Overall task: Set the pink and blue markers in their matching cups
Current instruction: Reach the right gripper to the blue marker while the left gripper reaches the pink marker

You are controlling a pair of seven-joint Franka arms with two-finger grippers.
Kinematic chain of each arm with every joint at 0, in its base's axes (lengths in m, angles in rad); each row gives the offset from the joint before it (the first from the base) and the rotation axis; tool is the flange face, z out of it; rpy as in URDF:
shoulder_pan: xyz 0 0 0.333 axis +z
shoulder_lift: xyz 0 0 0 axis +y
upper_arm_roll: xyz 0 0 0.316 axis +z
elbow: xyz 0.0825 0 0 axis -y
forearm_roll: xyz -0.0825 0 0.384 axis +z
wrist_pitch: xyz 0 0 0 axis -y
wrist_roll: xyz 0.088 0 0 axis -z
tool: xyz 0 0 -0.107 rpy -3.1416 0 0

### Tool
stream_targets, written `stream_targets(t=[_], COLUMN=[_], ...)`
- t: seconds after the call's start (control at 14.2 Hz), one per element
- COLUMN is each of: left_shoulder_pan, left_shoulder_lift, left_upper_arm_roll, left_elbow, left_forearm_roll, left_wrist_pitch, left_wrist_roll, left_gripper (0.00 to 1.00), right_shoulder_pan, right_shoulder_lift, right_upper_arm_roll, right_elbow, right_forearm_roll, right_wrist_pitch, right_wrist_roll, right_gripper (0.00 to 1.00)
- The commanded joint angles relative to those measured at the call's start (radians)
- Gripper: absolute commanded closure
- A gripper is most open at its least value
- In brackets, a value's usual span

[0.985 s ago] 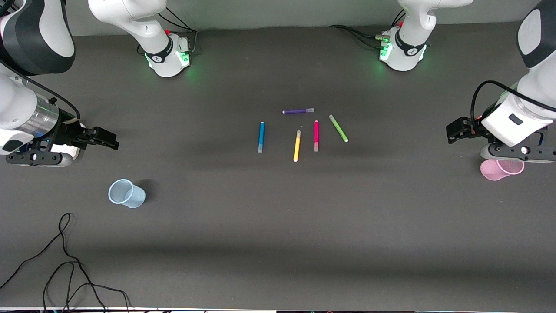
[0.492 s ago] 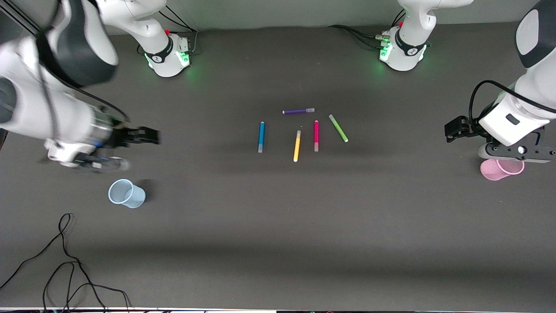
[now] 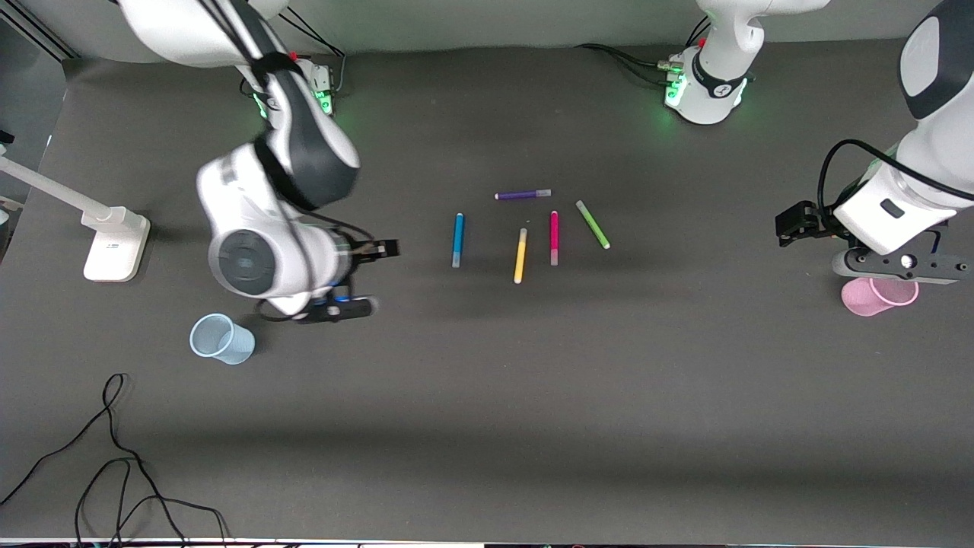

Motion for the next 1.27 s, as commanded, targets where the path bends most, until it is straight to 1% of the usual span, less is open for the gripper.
stream_targets(t=[0.0,0.14,0.21,0.28,0.49,0.77,0.98,1.06,1.13,1.2], left_shoulder_pan=[-0.023,-0.03,-0.037,-0.052,-0.126,-0.244,-0.309,-0.321,-0.335,-0.346], left_shoulder_lift=[-0.017,-0.017,-0.017,-0.017,-0.002,0.059,0.128,0.148,0.167,0.17], left_upper_arm_roll=[0.005,0.005,0.005,0.005,0.005,0.005,0.005,0.005,0.005,0.005], left_elbow=[-0.023,-0.028,-0.037,-0.04,-0.045,-0.051,-0.06,-0.065,-0.074,-0.107], left_forearm_roll=[-0.014,-0.079,-0.09,-0.09,-0.09,-0.09,-0.09,-0.093,-0.093,-0.093], left_wrist_pitch=[-0.023,-0.021,-0.02,-0.02,0.002,0.072,0.12,0.132,0.143,0.18], left_wrist_roll=[0.006,-0.018,-0.048,-0.066,-0.118,-0.294,-0.339,-0.339,-0.339,-0.339], left_gripper=[0.0,0.0,0.0,0.0,0.0,0.0,0.0,0.0,0.0,0.0], right_shoulder_pan=[-0.003,-0.001,-0.001,-0.001,0.01,0.039,0.062,0.077,0.08,0.082], right_shoulder_lift=[0.115,0.194,0.234,0.267,0.347,0.421,0.458,0.465,0.475,0.484], right_upper_arm_roll=[-0.012,-0.009,0.011,0.037,0.077,0.079,0.079,0.079,0.077,0.077], right_elbow=[0.12,0.149,0.162,0.168,0.17,0.171,0.171,0.17,0.17,0.17], right_forearm_roll=[0.129,0.18,0.198,0.199,0.199,0.194,0.193,0.189,0.191,0.189], right_wrist_pitch=[-0.036,-0.032,-0.029,-0.024,-0.004,0.026,0.046,0.049,0.051,0.06], right_wrist_roll=[0.016,0.019,0.024,0.04,0.065,0.063,0.065,0.067,0.067,0.068], right_gripper=[0.01,0.01,0.01,0.02,0.05,0.06,0.09,0.12,0.18,0.27])
